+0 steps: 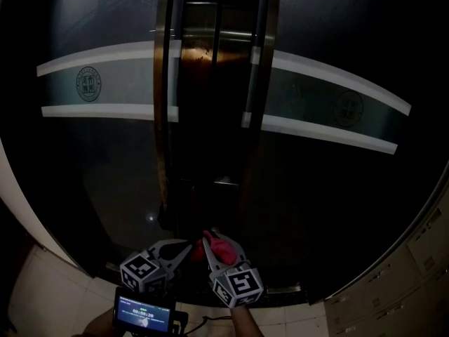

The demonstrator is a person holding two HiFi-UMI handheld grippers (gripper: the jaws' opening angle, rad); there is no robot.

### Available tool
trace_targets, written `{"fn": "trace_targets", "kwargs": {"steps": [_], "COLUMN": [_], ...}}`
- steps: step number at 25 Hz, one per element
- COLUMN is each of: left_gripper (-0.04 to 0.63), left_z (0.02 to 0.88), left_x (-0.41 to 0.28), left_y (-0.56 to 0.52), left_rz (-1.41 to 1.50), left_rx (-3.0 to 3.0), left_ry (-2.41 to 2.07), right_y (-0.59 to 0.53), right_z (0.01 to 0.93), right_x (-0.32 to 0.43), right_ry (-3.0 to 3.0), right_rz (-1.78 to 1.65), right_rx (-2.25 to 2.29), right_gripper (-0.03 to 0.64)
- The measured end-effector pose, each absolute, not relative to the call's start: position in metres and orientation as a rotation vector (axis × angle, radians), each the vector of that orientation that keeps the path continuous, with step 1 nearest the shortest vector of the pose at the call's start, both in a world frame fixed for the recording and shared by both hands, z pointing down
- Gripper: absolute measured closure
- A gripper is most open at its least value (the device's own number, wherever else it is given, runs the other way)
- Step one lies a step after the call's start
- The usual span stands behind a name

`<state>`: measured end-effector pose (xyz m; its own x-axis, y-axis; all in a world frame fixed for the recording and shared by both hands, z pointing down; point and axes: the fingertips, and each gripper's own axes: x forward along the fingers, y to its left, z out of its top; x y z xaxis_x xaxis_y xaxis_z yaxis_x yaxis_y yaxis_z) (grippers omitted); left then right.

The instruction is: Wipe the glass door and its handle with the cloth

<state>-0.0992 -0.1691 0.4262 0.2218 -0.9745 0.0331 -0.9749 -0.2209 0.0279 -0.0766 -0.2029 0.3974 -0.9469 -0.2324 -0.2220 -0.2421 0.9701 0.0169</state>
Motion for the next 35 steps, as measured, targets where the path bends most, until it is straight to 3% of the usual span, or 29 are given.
{"fn": "trace_targets", "kwargs": {"steps": [10, 20, 26, 35], "left_gripper": [0.581, 0.581, 0.581, 0.581], "left_z": [0.278, 0.294, 0.295, 0.278], "left_x": [-0.12, -0.125, -0.148, -0.128], "left_y": [-0.205, -0.201, -0.2, -0.217], "left_rz": [-0.054, -0.077, -0.108, -0.053], "left_rx": [2.662, 2.619, 2.563, 2.639], "left_ry": [-1.992, -1.967, -2.02, -1.962], "right_y": [-0.261, -0.332, -0.351, -0.348], "right_z": [0.173, -0.075, -0.048, 0.145], "right_x": [-0.088, -0.081, -0.079, -0.091], "right_ry": [2.825, 2.68, 2.719, 2.825], "right_rz": [0.356, 0.511, 0.509, 0.477], "right_rx": [-0.278, -0.498, -0.557, -0.519], "right_gripper": [0.566, 0.566, 0.566, 0.566]}}
